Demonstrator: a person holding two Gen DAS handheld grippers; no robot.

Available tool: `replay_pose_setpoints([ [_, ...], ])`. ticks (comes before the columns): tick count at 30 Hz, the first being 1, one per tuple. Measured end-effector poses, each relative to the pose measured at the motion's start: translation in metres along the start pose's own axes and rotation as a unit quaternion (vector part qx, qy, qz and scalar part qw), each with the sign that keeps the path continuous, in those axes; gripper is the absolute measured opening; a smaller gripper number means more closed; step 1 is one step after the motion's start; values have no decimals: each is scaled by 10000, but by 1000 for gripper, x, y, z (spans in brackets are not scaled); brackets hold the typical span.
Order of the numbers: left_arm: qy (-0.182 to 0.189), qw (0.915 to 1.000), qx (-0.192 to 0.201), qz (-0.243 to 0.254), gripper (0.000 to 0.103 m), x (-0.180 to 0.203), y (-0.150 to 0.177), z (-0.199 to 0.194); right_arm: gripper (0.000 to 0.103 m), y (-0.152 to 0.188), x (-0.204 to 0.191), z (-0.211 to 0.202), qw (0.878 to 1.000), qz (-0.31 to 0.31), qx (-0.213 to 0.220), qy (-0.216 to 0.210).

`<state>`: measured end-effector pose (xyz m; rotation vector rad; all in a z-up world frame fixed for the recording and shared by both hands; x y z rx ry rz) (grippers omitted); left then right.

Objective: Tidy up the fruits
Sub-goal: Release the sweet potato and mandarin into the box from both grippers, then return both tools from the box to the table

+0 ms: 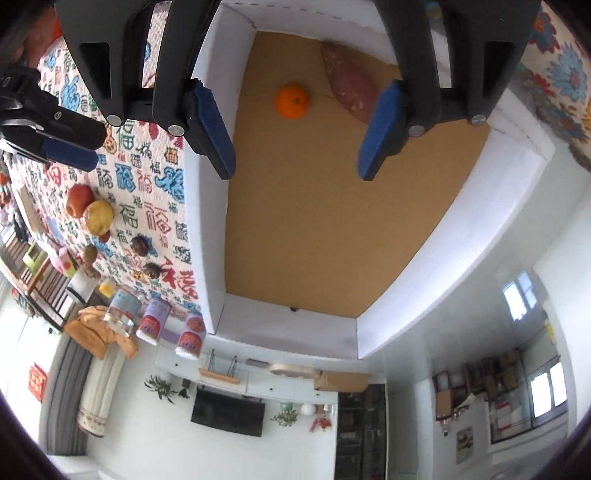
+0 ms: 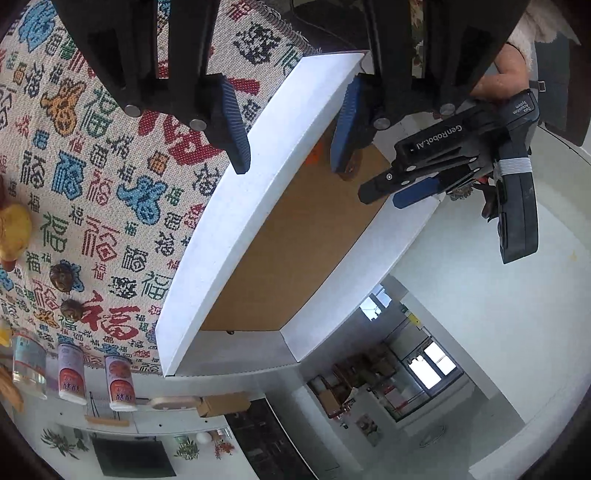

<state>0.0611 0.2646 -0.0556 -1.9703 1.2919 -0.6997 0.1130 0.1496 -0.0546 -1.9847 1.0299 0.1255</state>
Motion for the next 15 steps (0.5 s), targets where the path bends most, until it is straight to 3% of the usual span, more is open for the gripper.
replay_pose_setpoints([
  [3,62,9976,228,648,80,42,-6,13,79,22,55,-36,9949,-89,445,899],
  [6,-121,9906,-15,1365,80,76,3,45,80,59,128,-60,9768,-95,492,2084],
  [8,-10,9871,-354,1560,80,93,17,61,80,87,170,-77,9654,170,453,2564],
  [9,-97,9839,-489,1716,76,99,25,66,80,100,187,-87,9598,337,466,2748],
  [11,-369,9754,-323,2148,67,111,36,60,80,117,215,-105,9502,624,529,3007],
  [15,-128,9767,-194,2131,67,130,53,33,80,124,238,-133,9403,1165,937,3058],
])
Point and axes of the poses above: each gripper's, at about its wrist camera, not at the fingertips, and z roughly the way its jaws point, x to its right, y to its underside, the point moved 6 cm from there along z, roughly the way its jaws point, and after that the axes turned 7 degrees about x, right-handed, at the moved point
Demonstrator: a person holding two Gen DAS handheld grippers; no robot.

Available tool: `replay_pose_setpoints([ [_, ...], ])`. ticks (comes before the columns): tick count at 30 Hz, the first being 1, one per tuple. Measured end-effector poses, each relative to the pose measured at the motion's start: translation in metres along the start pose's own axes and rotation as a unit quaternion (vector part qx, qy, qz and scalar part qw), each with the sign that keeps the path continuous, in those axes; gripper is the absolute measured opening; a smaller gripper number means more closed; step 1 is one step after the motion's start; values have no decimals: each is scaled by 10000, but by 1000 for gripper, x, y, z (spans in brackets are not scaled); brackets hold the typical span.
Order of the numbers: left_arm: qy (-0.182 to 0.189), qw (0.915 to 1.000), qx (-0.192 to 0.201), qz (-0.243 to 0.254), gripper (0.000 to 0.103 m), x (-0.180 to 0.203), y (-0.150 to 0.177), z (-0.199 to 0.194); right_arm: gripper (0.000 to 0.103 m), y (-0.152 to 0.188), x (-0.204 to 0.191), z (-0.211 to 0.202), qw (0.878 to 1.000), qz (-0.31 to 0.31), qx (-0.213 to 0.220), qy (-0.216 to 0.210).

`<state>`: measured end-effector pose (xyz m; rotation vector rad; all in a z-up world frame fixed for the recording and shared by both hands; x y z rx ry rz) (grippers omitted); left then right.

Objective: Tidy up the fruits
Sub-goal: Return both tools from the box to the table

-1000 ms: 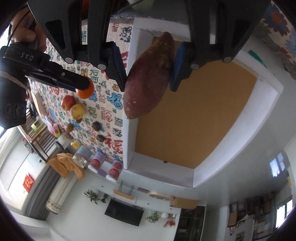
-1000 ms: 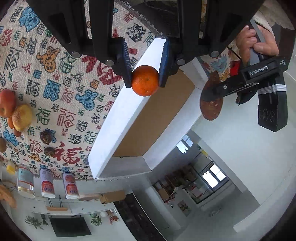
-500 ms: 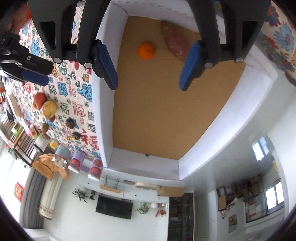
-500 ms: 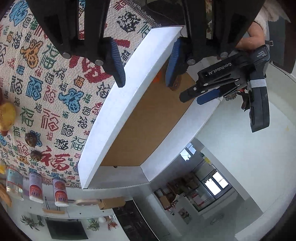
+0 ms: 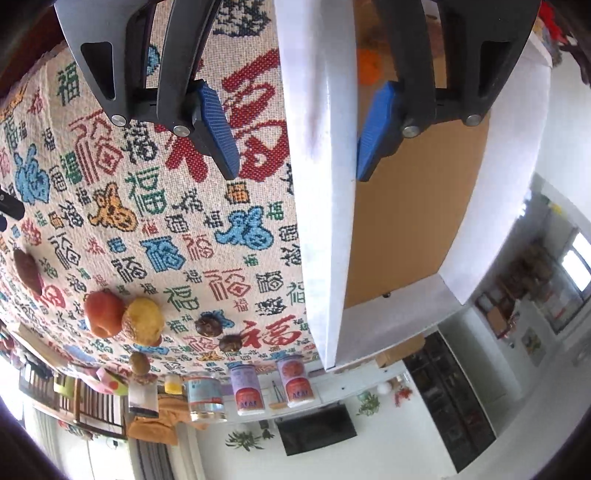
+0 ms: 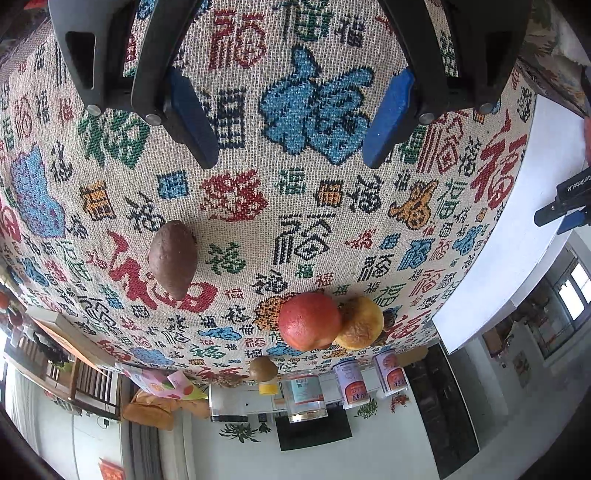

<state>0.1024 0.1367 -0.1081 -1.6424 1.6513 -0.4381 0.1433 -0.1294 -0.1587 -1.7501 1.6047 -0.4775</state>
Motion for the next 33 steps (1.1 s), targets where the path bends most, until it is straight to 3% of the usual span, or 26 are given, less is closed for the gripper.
replay_pose_setpoints([
  [4,-101,9998,138,122,67,15,7,-18,80,0,-6,0,9998,-154,31,121],
  [9,-66,9998,-68,-163,71,11,7,-15,80,8,-10,9,9990,-321,-171,241],
  [11,-307,9991,-6,-289,71,5,3,-16,80,8,-3,6,9995,-174,-110,232],
  [14,-976,9925,701,-243,73,1,-14,-43,80,-1,11,-10,9991,145,272,304],
  [15,-1085,9885,1032,-231,82,4,-22,-58,81,-3,16,-16,9981,225,412,400],
  [16,-1044,9849,1356,-262,91,9,-30,-73,84,-5,21,-20,9971,293,498,501],
  [18,-540,9825,1740,-396,94,25,-42,-99,92,-4,25,-18,9968,377,418,573],
  [20,247,9853,1599,-549,96,50,-47,-103,92,-2,27,-10,9971,406,232,597],
  [22,1051,9847,1172,-746,96,82,-43,-91,92,-2,30,-9,9963,460,224,687],
  [24,1494,9825,647,-905,96,110,-33,-66,92,-4,39,-16,9939,606,387,832],
  [27,1435,9855,364,-832,96,141,-23,-22,94,-3,56,-21,9892,949,477,1012],
  [33,1046,9930,-32,-555,96,153,-14,49,94,4,70,-11,9862,1173,206,1152],
])
Point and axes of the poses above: each gripper's, at about its wrist camera, not at the fingertips, and z roughly the way its jaws point, x to its right, y to its underside, the point moved 6 cm from there along z, roughly the way its jaws point, and after that the axes turned 7 degrees about x, right-handed, at the moved point
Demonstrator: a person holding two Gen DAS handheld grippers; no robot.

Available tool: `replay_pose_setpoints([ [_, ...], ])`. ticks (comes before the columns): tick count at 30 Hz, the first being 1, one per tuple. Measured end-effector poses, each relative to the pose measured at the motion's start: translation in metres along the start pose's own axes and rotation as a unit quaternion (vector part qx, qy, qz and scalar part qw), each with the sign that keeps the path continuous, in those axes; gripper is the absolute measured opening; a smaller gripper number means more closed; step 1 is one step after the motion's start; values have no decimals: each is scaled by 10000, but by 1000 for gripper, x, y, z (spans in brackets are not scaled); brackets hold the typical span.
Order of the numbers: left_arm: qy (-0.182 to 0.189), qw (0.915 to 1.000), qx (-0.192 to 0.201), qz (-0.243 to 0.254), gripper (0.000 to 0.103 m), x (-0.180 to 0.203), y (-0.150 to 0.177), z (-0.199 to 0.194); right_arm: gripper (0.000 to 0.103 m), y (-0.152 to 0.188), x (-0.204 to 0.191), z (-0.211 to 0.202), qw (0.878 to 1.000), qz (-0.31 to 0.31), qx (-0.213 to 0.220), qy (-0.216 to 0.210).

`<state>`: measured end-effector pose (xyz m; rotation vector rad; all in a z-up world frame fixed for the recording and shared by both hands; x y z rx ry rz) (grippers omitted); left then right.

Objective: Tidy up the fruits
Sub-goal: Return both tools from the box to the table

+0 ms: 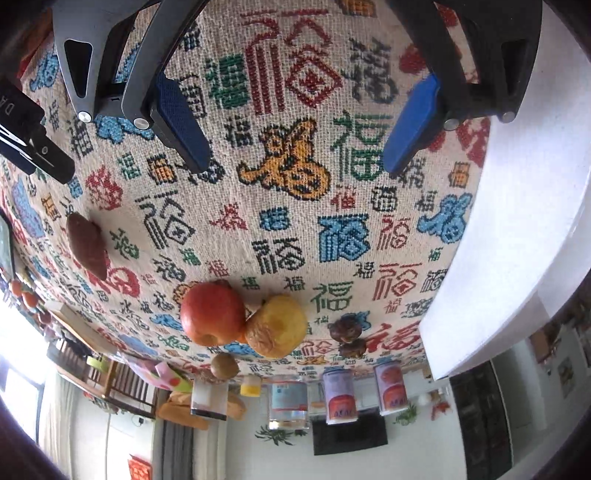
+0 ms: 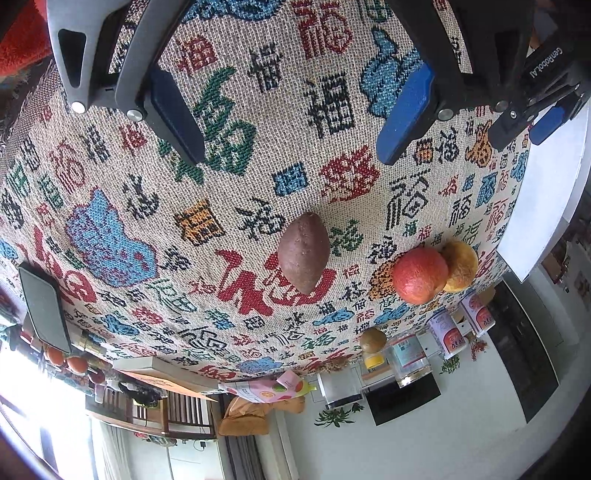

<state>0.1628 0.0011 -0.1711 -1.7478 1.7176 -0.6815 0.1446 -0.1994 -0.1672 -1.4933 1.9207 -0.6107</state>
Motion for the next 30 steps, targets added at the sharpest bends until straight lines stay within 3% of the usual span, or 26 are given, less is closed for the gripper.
replay_pose_setpoints([
  [3,-19,9994,-291,-203,97,-11,9,18,94,3,-7,7,9997,-207,-119,72],
  [6,-63,9993,-65,-360,98,-17,12,14,94,7,-10,14,9991,-292,-275,111],
  [16,-75,9993,-75,-372,100,-16,12,15,103,15,-18,24,9958,-704,-481,331],
  [30,-82,9993,-80,-365,100,-16,11,16,103,17,-20,24,9940,-872,-530,389],
])
Point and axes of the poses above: each gripper's, at about its wrist camera, not at the fingertips, and z roughly the way its jaws point, x to its right, y to its underside, the point moved 6 cm from there along z, roughly the way its jaws point, and after that the axes turned 7 degrees about x, right-handed, at the moved point
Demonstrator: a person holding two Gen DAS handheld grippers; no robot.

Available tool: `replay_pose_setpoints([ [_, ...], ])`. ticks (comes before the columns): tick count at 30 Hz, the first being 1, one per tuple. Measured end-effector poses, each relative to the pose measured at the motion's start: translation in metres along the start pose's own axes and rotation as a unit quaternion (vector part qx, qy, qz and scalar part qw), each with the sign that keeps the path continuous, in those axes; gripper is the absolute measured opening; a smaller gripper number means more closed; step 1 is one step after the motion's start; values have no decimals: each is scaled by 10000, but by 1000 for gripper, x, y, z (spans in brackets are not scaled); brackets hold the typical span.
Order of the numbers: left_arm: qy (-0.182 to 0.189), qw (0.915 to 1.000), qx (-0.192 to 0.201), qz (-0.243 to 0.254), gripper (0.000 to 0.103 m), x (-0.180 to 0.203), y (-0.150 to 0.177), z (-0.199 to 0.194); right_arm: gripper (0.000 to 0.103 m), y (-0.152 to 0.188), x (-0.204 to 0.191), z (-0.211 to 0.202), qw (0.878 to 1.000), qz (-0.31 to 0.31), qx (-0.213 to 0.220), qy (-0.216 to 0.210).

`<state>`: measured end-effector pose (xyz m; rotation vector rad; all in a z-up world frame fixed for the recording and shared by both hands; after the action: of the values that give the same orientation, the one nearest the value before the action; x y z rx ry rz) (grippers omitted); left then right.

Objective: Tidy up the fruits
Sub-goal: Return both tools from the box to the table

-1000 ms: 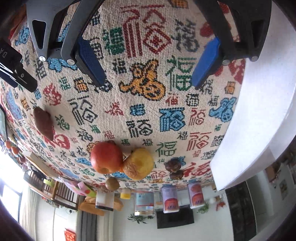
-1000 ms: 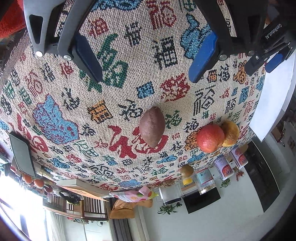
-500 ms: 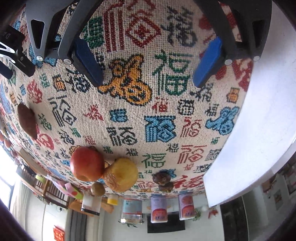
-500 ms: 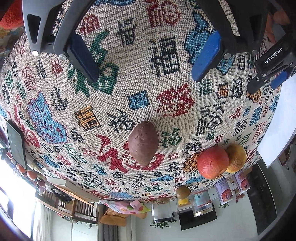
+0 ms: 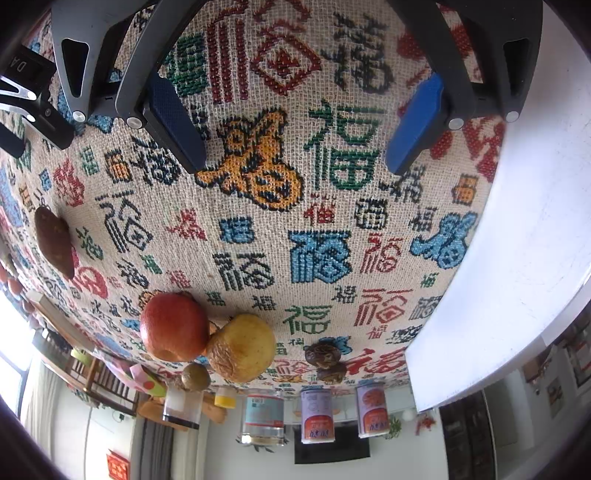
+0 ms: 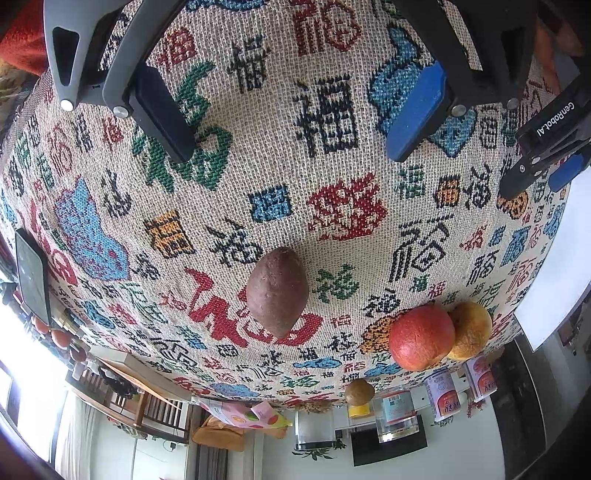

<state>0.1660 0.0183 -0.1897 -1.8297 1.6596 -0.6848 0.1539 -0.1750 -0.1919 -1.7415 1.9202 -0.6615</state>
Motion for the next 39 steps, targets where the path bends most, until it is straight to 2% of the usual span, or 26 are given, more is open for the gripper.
replay_pose_setpoints([
  [5,6,10000,0,-4,100,0,0,0,103,-3,4,-8,9992,260,169,-233],
  [8,3,10000,0,-1,100,0,0,0,103,-12,9,-23,9977,348,557,-159],
  [10,3,10000,0,0,100,0,0,0,103,-23,7,-37,9948,308,925,-278],
  [12,3,10000,0,1,100,0,0,0,103,-40,-2,-54,9884,-66,1416,-547],
  [13,6,10000,0,-1,100,0,0,0,103,-49,-9,-61,9831,-468,1654,-624],
  [16,2,10000,-1,4,100,0,0,0,103,-61,-24,-65,9656,-1569,1921,-776],
  [18,6,10000,1,-1,100,0,0,0,103,-59,-21,-59,9650,-1539,1854,-1038],
  [20,14,10000,0,-4,100,0,0,1,103,-57,-10,-46,9743,-1123,1533,-1212],
  [23,11,10000,0,-3,100,0,0,0,103,-60,3,-36,9805,-744,1388,-1174],
  [27,15,10000,-4,-5,100,0,0,1,103,-53,10,-6,9908,-582,750,-968],
  [30,141,9999,-53,17,99,1,-4,3,103,-48,13,6,9928,-533,471,-960],
  [32,431,9990,-100,37,99,4,-16,6,103,-46,15,6,9928,-515,473,-974],
  [33,451,9990,-38,9,99,4,-27,8,103,-46,15,6,9926,-513,491,-982],
  [35,376,9989,263,-84,98,4,-54,9,103,-45,15,6,9925,-515,491,-997],
  [36,453,9981,415,-69,99,8,-67,12,103,-46,15,7,9926,-517,474,-994],
  [39,499,9959,433,625,98,27,-95,35,103,-45,14,9,9929,-505,427,-990],
])
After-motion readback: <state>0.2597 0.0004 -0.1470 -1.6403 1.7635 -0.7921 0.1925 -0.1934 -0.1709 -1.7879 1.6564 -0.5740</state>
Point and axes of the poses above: each gripper's, at about its wrist camera, not at the fingertips, and z roughly the way its jaws point, x to its right, y to its underside, the point moved 6 cm from there along z, roughly the way its jaws point, and after that the axes turned 7 degrees about x, right-handed, at the moved point
